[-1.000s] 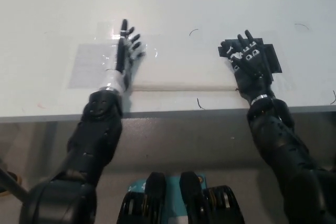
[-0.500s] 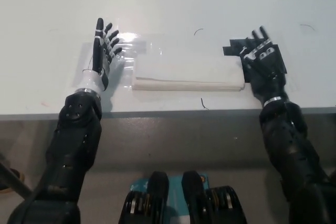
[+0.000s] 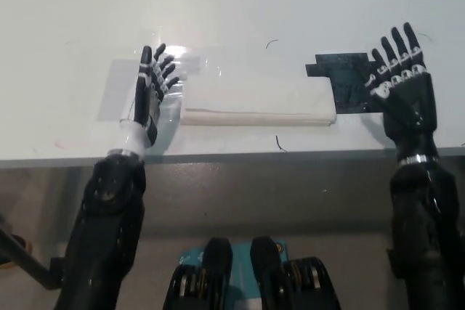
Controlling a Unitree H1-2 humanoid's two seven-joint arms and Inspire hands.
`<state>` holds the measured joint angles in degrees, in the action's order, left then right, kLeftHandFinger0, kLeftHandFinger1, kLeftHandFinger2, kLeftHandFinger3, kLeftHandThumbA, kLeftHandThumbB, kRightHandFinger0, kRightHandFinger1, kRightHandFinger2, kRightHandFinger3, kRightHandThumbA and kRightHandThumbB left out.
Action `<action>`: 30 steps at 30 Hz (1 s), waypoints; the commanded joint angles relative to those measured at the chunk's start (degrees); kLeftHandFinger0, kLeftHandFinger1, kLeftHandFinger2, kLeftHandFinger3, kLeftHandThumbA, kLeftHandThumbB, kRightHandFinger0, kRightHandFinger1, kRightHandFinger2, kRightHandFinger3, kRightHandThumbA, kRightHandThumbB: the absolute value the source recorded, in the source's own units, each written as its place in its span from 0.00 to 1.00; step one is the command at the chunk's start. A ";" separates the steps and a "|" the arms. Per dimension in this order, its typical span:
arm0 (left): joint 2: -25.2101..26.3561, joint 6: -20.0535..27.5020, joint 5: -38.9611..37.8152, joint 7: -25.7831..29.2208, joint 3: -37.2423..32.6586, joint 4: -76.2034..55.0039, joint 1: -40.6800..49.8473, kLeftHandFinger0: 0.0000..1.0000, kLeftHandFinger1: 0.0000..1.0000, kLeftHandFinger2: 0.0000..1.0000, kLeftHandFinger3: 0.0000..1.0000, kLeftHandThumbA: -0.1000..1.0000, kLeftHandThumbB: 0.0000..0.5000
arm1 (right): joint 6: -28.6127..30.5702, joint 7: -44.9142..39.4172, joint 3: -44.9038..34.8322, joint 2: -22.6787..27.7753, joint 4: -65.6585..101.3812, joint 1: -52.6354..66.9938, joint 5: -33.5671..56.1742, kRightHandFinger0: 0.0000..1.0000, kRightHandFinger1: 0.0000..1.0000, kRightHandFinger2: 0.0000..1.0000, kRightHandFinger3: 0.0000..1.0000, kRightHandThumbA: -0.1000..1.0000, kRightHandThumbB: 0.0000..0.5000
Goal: A stack of napkins is kept in the middle of the table close to the robot and the robot places both its hands sideways on the stack. Then it moves its hands away from each other while pressing down on the napkins to make them smooth
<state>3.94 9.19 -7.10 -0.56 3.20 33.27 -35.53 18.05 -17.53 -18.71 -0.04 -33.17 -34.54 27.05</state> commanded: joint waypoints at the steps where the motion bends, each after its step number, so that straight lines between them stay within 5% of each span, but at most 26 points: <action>1: 1.08 -4.58 5.64 -6.57 -9.81 -52.10 11.86 1.00 1.00 1.00 1.00 1.00 0.63 | -3.90 0.13 11.50 -3.21 52.46 11.22 -13.60 1.00 1.00 1.00 1.00 1.00 0.68; 6: 1.70 2.16 13.17 -5.69 -9.04 -60.10 21.90 1.00 1.00 1.00 1.00 1.00 0.60 | -7.48 -0.06 13.97 -4.39 60.87 19.80 -19.29 1.00 1.00 1.00 1.00 1.00 0.84; 11: 3.87 5.88 11.31 -6.24 -8.12 -63.27 32.19 1.00 1.00 1.00 1.00 1.00 0.68 | 1.12 -3.03 14.33 -3.17 54.62 25.25 -18.29 1.00 1.00 1.00 1.00 1.00 0.65; 15: 5.19 7.13 9.61 -6.46 -7.15 -63.63 38.43 1.00 1.00 1.00 1.00 1.00 0.64 | 2.18 -2.36 14.39 -2.88 51.69 28.90 -18.01 1.00 1.00 1.00 1.00 1.00 0.69; 21: 6.38 10.99 9.03 -5.51 -6.28 -53.34 42.34 1.00 1.00 1.00 1.00 1.00 0.57 | 4.79 -0.37 14.46 -2.16 45.01 32.63 -19.39 1.00 1.00 1.00 1.00 1.00 0.59; 25: 6.96 10.31 8.88 -5.00 -6.61 -46.26 42.36 1.00 1.00 1.00 1.00 1.00 0.54 | 4.73 1.84 14.72 -1.84 40.07 35.04 -19.37 1.00 1.00 1.00 1.00 1.00 0.65; 30: 6.33 9.25 11.45 -2.96 -5.86 -39.27 40.43 1.00 1.00 1.00 1.00 1.00 0.56 | 8.07 4.57 14.12 -1.61 31.97 34.73 -22.71 1.00 1.00 1.00 1.00 1.00 0.53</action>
<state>10.07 15.23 1.50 -3.99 -2.77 -7.81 6.90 20.65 -15.96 -4.70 -2.08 0.95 0.92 9.33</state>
